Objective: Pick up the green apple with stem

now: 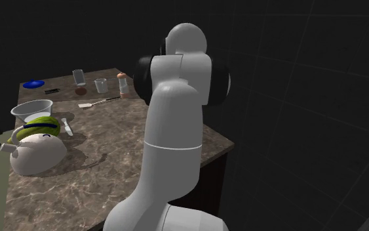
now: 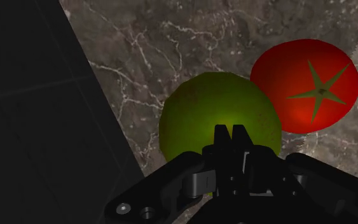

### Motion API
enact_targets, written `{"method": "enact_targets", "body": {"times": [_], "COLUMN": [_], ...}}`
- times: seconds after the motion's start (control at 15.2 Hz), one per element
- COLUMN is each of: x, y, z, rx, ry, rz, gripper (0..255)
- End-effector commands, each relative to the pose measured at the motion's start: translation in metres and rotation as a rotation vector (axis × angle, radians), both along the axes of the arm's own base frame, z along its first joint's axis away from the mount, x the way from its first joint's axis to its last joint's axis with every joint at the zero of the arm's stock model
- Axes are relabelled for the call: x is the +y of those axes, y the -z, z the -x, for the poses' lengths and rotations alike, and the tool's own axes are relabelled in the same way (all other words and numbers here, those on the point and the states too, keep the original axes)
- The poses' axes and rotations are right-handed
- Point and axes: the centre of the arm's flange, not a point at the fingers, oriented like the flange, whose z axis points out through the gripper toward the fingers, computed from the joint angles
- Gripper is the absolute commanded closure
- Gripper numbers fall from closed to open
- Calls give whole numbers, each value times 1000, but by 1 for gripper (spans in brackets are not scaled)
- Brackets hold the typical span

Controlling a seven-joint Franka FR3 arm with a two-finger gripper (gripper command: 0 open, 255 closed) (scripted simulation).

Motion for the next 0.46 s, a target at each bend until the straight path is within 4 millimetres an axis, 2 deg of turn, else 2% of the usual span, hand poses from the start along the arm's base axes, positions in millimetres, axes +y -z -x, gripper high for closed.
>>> {"method": "enact_targets", "body": {"times": [0.0, 0.26, 0.4], "x": [0, 0, 0], "y": [-12, -33, -33], "z": [0, 0, 0], "rx": [0, 0, 0], "ry": [0, 0, 0], "rz": [0, 0, 0], "gripper": [255, 255, 255]}}
